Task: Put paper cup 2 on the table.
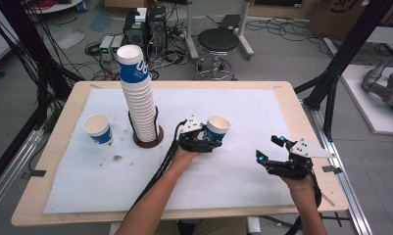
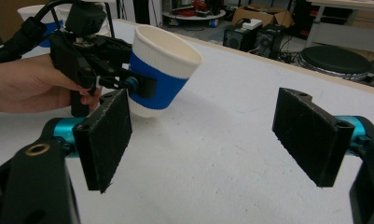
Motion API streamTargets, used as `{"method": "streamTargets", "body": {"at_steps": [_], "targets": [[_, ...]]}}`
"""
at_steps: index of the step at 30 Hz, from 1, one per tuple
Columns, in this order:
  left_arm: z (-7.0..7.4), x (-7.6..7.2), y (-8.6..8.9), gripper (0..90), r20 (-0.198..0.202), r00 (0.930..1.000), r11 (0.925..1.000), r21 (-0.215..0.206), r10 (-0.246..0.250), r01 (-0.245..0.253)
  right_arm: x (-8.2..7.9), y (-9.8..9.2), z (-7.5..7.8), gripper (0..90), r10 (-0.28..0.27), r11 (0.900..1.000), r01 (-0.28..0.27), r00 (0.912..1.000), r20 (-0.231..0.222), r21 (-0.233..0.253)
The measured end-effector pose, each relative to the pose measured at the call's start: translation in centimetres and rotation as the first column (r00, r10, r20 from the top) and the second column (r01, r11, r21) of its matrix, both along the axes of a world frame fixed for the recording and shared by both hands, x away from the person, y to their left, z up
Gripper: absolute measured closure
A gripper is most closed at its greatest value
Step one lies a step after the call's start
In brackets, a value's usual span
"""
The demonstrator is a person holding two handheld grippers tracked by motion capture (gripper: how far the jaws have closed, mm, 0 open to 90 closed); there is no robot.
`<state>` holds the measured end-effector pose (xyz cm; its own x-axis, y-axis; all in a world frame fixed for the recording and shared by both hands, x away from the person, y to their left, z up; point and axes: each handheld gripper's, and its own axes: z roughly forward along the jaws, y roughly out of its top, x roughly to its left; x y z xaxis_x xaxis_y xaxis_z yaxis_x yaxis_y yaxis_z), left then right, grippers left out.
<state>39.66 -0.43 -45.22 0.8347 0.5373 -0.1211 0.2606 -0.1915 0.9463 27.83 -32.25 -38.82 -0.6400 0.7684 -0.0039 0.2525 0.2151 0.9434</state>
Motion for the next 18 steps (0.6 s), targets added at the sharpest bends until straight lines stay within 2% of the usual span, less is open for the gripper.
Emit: {"method": "streamTargets", "body": {"at_steps": [4, 9, 13, 18], "targets": [[0.1, 0.0, -0.6, 26.3, -0.020, 0.9998, 0.9970, 0.076, 0.010, -0.009, 0.0, 0.0, 0.0, 20.3, 0.002, 1.000, -0.002, 1.0000, 0.002, -0.001], [0.4, -0.4, -0.4, 26.5, -0.018, 0.9998, 0.9921, 0.125, 0.006, -0.003, -0.2, -0.2, 0.1, 20.3, -0.003, 1.000, 0.003, 1.0000, -0.001, 0.004], [0.8, -1.2, 0.3, 26.5, -0.004, 1.0000, 0.9822, 0.188, -0.005, 0.006, -0.2, -0.2, 0.1, 20.3, -0.005, 1.000, 0.005, 1.0000, 0.003, 0.002], [0.7, -1.7, 1.1, 26.4, -0.015, 0.9997, 0.9760, 0.217, -0.017, 0.020, -0.2, 0.0, 0.1, 20.3, -0.002, 1.000, 0.002, 1.0000, 0.003, -0.001]]}}
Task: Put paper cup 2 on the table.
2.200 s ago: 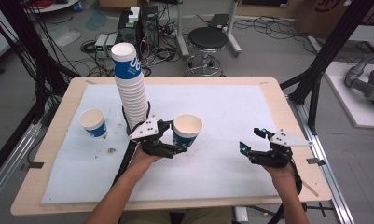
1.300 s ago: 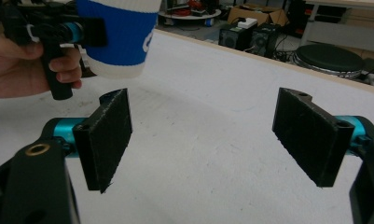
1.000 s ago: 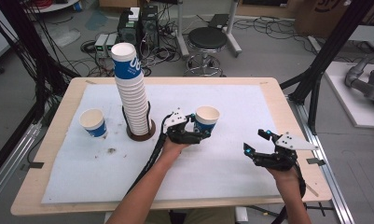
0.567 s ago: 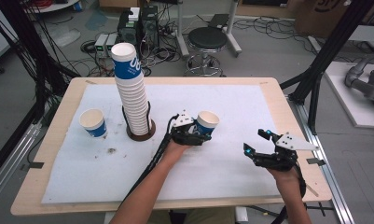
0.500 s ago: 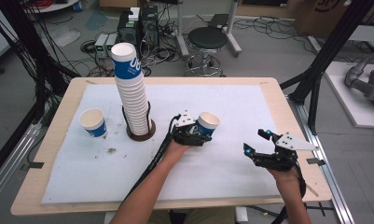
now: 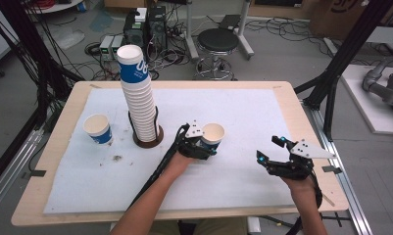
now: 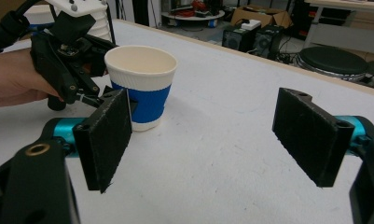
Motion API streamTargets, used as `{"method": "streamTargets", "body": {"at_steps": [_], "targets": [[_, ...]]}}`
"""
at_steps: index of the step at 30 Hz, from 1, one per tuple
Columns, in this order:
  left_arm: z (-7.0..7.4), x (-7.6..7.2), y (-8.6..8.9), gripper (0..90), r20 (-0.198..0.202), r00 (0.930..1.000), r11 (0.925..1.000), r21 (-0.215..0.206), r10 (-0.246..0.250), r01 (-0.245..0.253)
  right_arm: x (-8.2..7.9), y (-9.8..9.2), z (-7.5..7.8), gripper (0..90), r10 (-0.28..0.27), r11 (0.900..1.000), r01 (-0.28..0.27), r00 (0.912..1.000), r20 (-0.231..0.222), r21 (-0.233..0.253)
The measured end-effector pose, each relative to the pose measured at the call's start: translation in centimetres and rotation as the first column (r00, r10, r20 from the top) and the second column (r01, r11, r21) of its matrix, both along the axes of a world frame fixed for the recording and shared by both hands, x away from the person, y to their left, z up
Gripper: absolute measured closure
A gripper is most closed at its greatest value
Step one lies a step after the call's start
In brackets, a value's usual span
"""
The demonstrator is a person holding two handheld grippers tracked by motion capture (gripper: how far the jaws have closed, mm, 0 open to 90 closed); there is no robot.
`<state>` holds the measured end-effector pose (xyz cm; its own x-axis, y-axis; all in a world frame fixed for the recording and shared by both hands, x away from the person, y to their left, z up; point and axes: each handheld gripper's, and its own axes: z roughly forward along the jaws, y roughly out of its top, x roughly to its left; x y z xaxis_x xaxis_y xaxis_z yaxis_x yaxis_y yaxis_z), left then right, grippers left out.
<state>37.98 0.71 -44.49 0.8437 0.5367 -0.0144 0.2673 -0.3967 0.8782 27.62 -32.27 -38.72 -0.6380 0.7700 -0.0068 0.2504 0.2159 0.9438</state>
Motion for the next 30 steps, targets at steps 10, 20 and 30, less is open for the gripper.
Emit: {"method": "streamTargets", "body": {"at_steps": [10, 20, 30], "targets": [[-0.5, -0.5, 0.5, 23.3, -0.025, 0.9995, 0.9997, -0.012, 0.019, -0.019, 0.1, 0.2, 0.0, 20.3, 0.004, 1.000, -0.004, 1.0000, -0.005, -0.001], [-0.2, -2.2, 3.1, 17.6, -0.025, 0.9995, 0.9929, -0.117, 0.019, -0.022, 0.1, 0.0, -0.2, 20.3, 0.000, 1.000, 0.000, 1.0000, -0.009, -0.003], [1.7, -4.8, 9.1, 17.6, 0.052, 0.9980, 0.9599, -0.280, 0.037, -0.021, 0.0, 0.5, -0.5, 20.3, 0.000, 1.000, 0.000, 0.9998, -0.018, -0.009]]}}
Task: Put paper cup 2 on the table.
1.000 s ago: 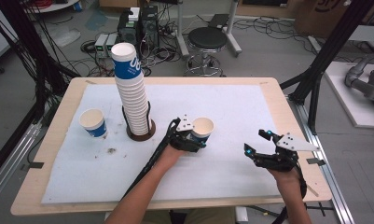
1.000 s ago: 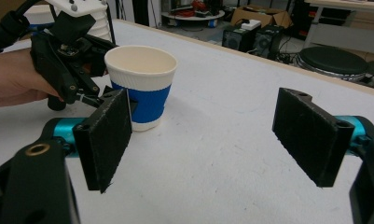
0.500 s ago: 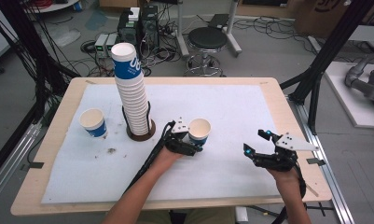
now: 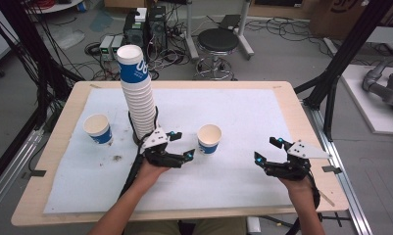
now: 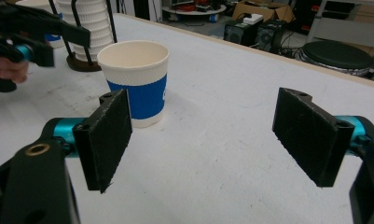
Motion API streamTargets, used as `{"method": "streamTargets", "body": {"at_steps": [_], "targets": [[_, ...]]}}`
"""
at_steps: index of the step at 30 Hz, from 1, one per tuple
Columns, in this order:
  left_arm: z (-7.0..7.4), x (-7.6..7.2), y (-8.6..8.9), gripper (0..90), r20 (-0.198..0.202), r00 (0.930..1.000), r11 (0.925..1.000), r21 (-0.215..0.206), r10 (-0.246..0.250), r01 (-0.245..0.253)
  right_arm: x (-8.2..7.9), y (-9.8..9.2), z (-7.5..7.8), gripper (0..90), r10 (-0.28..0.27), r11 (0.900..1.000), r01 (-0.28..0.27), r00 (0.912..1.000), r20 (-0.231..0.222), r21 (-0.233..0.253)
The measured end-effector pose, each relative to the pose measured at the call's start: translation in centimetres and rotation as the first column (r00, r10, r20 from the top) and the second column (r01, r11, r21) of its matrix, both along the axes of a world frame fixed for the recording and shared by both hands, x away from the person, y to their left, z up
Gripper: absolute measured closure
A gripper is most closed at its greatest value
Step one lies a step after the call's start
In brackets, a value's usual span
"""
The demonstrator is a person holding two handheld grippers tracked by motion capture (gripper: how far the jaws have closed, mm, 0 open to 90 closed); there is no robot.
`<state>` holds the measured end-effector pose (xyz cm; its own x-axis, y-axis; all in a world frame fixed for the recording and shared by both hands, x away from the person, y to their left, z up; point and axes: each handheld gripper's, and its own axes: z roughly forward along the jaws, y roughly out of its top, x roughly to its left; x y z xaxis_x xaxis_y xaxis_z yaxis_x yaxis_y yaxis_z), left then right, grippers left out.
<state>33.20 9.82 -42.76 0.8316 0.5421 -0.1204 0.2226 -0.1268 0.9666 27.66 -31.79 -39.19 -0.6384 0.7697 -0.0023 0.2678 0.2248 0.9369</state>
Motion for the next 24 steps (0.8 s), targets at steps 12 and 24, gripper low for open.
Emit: {"method": "streamTargets", "body": {"at_steps": [12, 24], "targets": [[1.8, -2.3, 6.2, 17.6, 0.088, 0.9934, 0.9944, -0.082, 0.074, -0.067, -0.5, -0.1, -0.2, 20.3, -0.025, 1.000, 0.025, 0.9995, 0.018, -0.015], [1.9, -4.0, 10.2, 17.6, 0.108, 0.9865, 0.9849, -0.135, 0.123, -0.109, -1.6, -0.3, -0.3, 20.3, -0.047, 0.999, 0.047, 0.9988, 0.015, -0.026]]}}
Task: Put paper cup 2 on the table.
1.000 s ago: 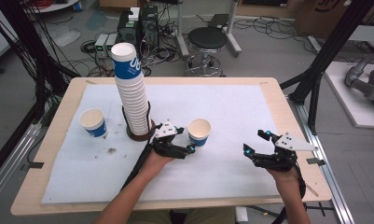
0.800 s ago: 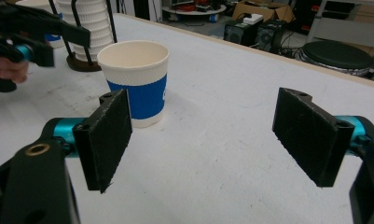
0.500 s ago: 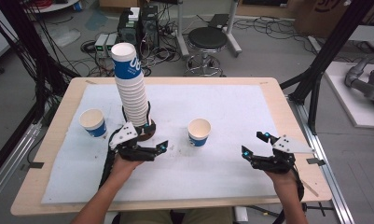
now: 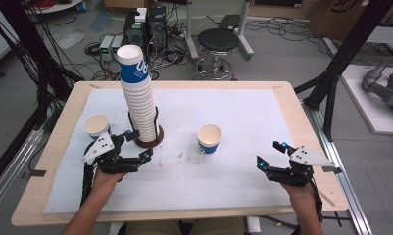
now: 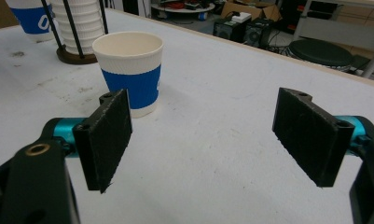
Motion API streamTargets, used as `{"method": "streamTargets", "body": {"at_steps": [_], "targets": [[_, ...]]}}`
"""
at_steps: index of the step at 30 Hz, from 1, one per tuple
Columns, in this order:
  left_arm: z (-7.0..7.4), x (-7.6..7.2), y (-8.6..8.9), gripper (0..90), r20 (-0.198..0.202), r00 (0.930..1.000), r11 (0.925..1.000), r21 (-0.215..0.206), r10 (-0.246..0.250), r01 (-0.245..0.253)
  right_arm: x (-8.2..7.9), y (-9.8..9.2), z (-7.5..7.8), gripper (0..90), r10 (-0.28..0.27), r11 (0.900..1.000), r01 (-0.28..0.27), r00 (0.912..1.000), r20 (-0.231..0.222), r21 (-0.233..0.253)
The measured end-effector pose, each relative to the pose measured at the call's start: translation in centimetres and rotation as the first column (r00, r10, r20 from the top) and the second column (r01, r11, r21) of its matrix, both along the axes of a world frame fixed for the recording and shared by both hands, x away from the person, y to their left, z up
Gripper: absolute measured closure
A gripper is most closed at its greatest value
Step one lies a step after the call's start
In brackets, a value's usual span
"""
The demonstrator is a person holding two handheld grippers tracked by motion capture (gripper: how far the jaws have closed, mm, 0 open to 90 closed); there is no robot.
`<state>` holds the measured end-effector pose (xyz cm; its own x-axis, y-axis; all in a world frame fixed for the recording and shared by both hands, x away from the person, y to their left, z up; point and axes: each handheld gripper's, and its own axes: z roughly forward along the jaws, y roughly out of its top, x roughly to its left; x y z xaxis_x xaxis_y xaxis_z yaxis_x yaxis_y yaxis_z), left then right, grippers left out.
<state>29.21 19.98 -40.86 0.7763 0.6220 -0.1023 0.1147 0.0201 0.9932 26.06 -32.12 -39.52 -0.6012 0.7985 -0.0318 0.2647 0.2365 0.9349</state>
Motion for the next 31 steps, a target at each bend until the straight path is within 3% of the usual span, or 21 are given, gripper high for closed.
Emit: {"method": "streamTargets", "body": {"at_steps": [9, 31], "targets": [[-0.44, -1.04, 0.65, 17.6, 0.006, 0.9999, 0.9997, -0.018, 0.016, -0.016, -0.58, 0.41, 0.24, 20.3, -0.007, 1.000, 0.007, 0.9999, 0.012, -0.003], [-0.65, -1.03, 0.41, 17.8, 0.006, 1.0000, 0.9998, -0.019, 0.007, -0.007, -0.38, 0.30, -0.01, 20.3, -0.007, 1.000, 0.007, 1.0000, 0.002, -0.001]]}}
